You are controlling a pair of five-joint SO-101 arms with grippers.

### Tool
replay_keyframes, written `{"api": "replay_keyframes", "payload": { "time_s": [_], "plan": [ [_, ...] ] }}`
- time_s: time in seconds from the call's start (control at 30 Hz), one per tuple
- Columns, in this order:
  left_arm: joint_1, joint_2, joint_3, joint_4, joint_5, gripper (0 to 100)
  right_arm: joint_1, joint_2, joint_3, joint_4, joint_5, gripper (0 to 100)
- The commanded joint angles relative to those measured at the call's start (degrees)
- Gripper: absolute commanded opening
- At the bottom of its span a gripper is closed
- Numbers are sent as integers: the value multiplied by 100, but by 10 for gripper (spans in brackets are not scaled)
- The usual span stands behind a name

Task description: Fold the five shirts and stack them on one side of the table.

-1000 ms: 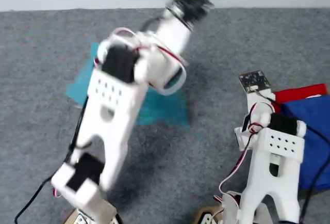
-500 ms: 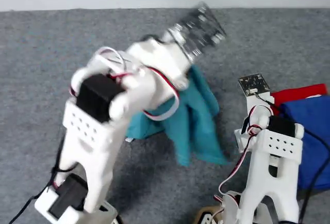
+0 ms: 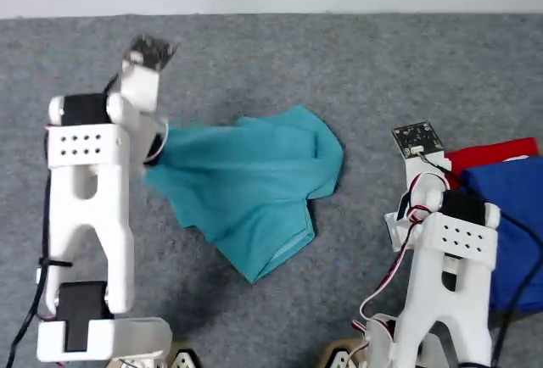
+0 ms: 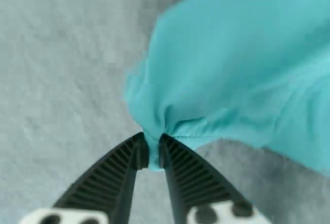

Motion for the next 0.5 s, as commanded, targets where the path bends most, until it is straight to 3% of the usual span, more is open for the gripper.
{"api": "replay_keyframes", "payload": {
  "time_s": [0.0,0.13,0.3,0.47],
  "plan": [
    [-53,-264,743,-114,-35,13,13,-92,-18,-92,9,179],
    [26,-281,840,-114,220,15,13,-84,-18,-92,9,180],
    [-220,-281,-418,-88,1020,20,13,-84,-18,-92,9,180],
    [-114,-229,-1833,791,2013,164,4,-84,-9,-92,9,180]
  ]
}}
